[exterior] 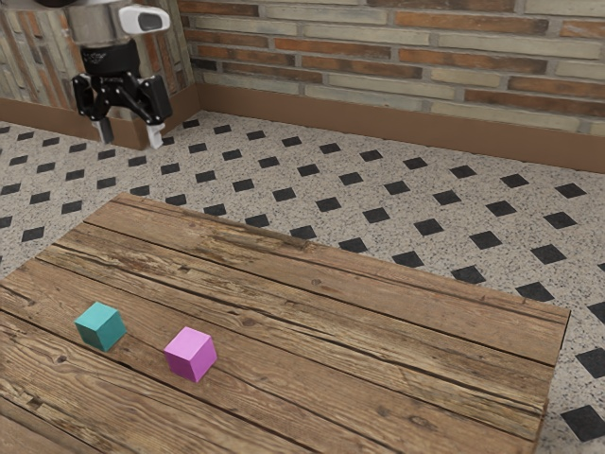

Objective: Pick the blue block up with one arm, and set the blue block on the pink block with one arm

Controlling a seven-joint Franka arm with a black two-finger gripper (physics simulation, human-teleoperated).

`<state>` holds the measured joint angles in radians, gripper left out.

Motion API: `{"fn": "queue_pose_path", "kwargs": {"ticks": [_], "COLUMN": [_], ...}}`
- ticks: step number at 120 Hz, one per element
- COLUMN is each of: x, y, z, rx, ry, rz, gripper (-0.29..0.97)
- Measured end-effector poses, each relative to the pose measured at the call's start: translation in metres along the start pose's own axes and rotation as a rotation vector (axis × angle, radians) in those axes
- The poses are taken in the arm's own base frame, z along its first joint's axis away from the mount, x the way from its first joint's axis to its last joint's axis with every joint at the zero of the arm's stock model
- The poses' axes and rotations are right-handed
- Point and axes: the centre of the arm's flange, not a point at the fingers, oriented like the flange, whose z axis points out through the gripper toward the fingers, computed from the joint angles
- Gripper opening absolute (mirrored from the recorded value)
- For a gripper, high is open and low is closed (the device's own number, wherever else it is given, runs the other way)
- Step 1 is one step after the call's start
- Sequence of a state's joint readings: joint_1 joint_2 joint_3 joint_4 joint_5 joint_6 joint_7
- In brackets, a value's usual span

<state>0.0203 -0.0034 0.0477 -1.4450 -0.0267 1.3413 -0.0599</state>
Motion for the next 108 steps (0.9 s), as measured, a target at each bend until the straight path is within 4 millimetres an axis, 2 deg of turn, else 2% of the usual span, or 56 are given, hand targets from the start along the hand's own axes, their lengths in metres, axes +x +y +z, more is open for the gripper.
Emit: {"fn": "queue_pose_path", "kwargs": {"ticks": [34, 39, 43, 48, 55, 69, 85, 93, 108], "x": [0.002, -0.013, -0.025, -0.036, -0.044, -0.045, -0.019, -0.015, -0.006], "y": [0.03, 0.035, 0.038, 0.042, 0.048, 0.062, 0.082, 0.092, 0.086], "z": [-0.006, -0.058, -0.086, -0.104, -0.113, -0.108, -0.075, -0.067, -0.049], "rx": [0.006, -0.001, -0.005, -0.005, -0.002, 0.028, 0.102, 0.122, 0.144], "ry": [0.054, 0.155, 0.207, 0.234, 0.239, 0.215, 0.145, 0.129, 0.091], "rz": [0.076, 0.09, 0.1, 0.112, 0.129, 0.159, 0.189, 0.208, 0.199], "gripper": [0.68, 0.68, 0.68, 0.68, 0.68, 0.68, 0.68, 0.68, 0.68]}}
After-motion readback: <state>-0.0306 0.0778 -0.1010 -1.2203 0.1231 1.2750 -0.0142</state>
